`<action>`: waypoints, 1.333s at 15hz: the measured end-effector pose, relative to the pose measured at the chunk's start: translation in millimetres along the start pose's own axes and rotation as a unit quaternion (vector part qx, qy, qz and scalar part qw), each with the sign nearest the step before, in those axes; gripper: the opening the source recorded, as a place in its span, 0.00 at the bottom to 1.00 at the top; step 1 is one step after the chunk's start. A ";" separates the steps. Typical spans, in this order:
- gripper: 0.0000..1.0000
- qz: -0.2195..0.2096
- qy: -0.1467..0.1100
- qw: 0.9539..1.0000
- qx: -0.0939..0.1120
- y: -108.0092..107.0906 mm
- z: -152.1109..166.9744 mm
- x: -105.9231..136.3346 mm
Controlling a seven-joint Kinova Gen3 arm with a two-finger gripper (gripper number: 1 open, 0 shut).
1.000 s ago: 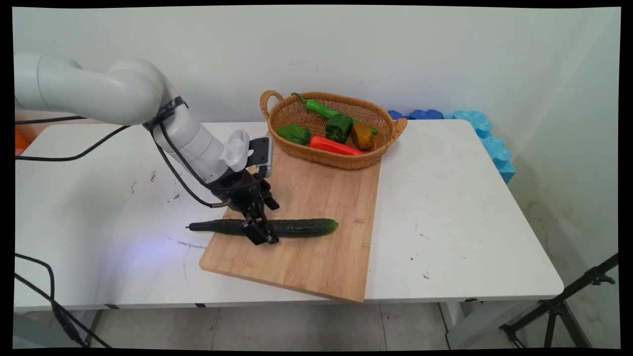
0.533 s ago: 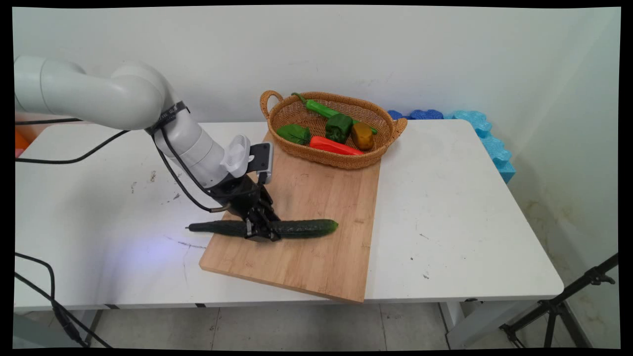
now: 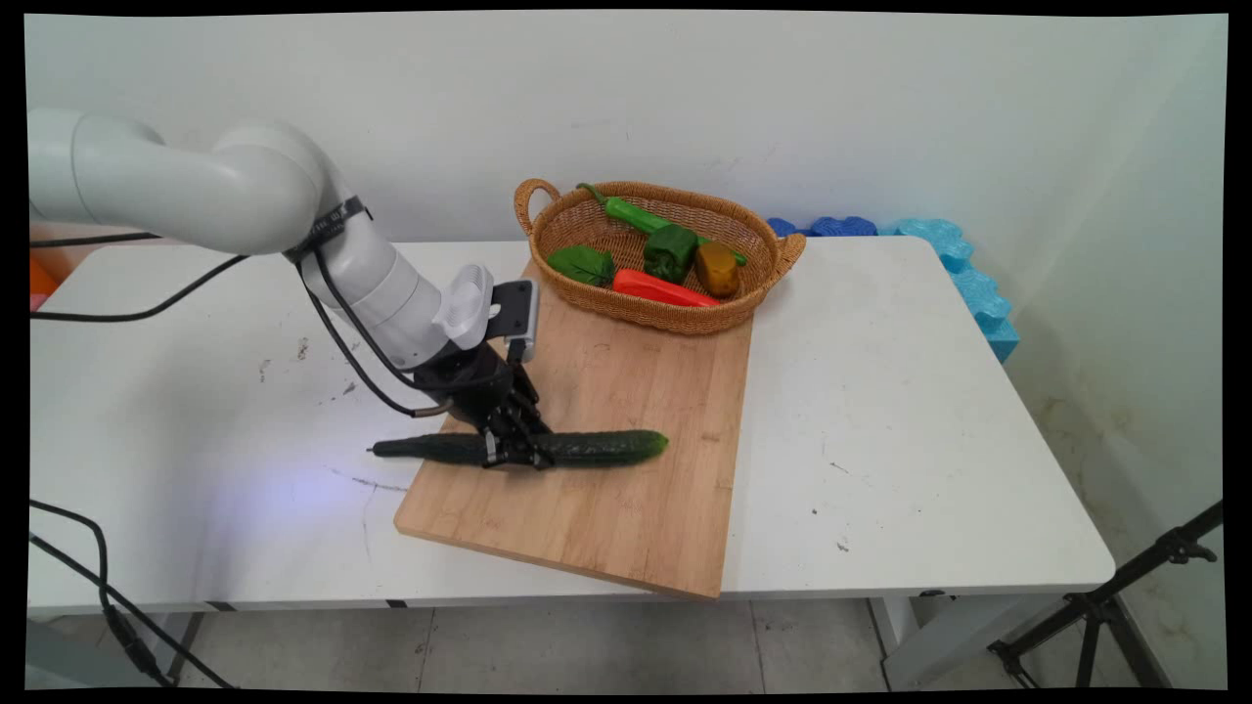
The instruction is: Place the picked object in the vegetable basket
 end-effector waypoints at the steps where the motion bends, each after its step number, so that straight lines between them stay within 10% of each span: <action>1: 0.00 0.000 0.001 1.000 0.003 -1.0 -2.6 1.9; 20: 0.00 0.018 0.045 0.992 0.116 -98.4 -74.5 87.3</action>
